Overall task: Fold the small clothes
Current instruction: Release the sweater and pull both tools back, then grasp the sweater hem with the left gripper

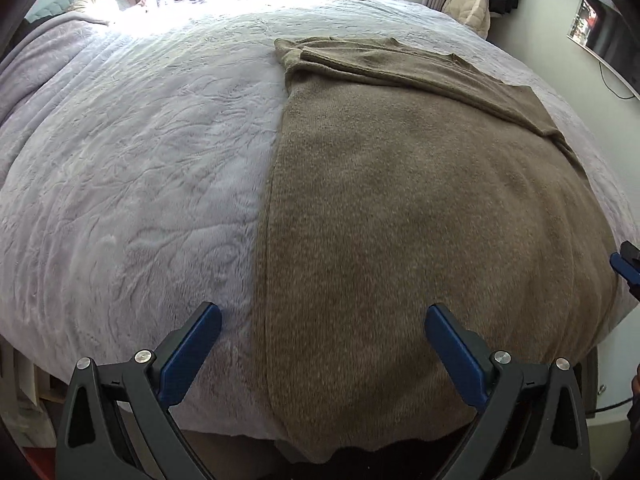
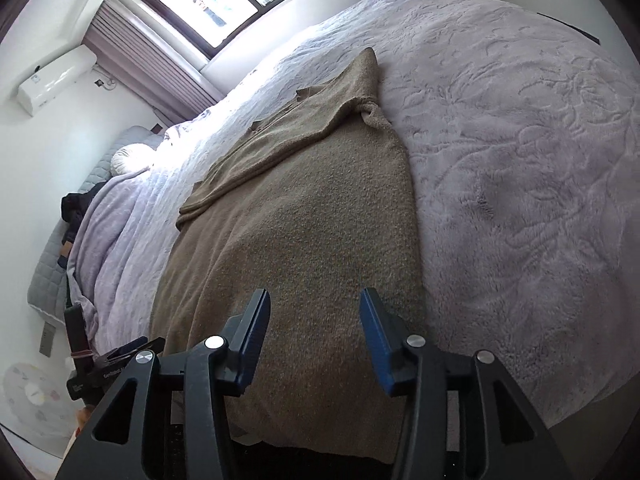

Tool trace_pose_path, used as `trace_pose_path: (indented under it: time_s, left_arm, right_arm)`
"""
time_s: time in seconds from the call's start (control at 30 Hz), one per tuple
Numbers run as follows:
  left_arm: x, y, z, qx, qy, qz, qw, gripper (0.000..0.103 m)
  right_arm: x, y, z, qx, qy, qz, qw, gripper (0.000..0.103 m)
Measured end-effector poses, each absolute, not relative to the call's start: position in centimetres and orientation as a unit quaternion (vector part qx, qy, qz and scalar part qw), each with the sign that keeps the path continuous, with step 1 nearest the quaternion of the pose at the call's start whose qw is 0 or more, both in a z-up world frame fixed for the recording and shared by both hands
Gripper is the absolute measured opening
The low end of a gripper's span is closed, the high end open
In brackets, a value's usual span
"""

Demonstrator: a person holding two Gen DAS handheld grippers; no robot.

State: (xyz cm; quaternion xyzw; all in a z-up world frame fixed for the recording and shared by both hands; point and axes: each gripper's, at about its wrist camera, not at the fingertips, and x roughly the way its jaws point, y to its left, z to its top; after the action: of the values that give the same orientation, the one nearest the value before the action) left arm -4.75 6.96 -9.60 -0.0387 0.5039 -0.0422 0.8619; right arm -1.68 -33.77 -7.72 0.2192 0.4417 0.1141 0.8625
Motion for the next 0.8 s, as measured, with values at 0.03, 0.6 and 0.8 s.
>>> trace_pose_path:
  time_s: [0.03, 0.6, 0.8]
  left_arm:
    - [-5.0, 7.0, -9.7, -0.042, 0.505, -0.043, 0.861, 0.102]
    - [-6.2, 8.7, -10.4, -0.007, 0.509, -0.102, 0.855, 0.102]
    - [-8.5, 7.5, -10.9, 0.009, 0.509, -0.173, 0.843, 0.102]
  right_arm:
    - [-1.8, -33.8, -7.7, 0.219, 0.442, 0.114, 0.863, 0.051]
    - [-4.4, -37.3, -8.6, 0.230, 0.453, 0.106, 0.855, 0.051]
    - [-6.0, -37.4, -11.8, 0.260, 0.489, 0.180, 0.813, 0.054]
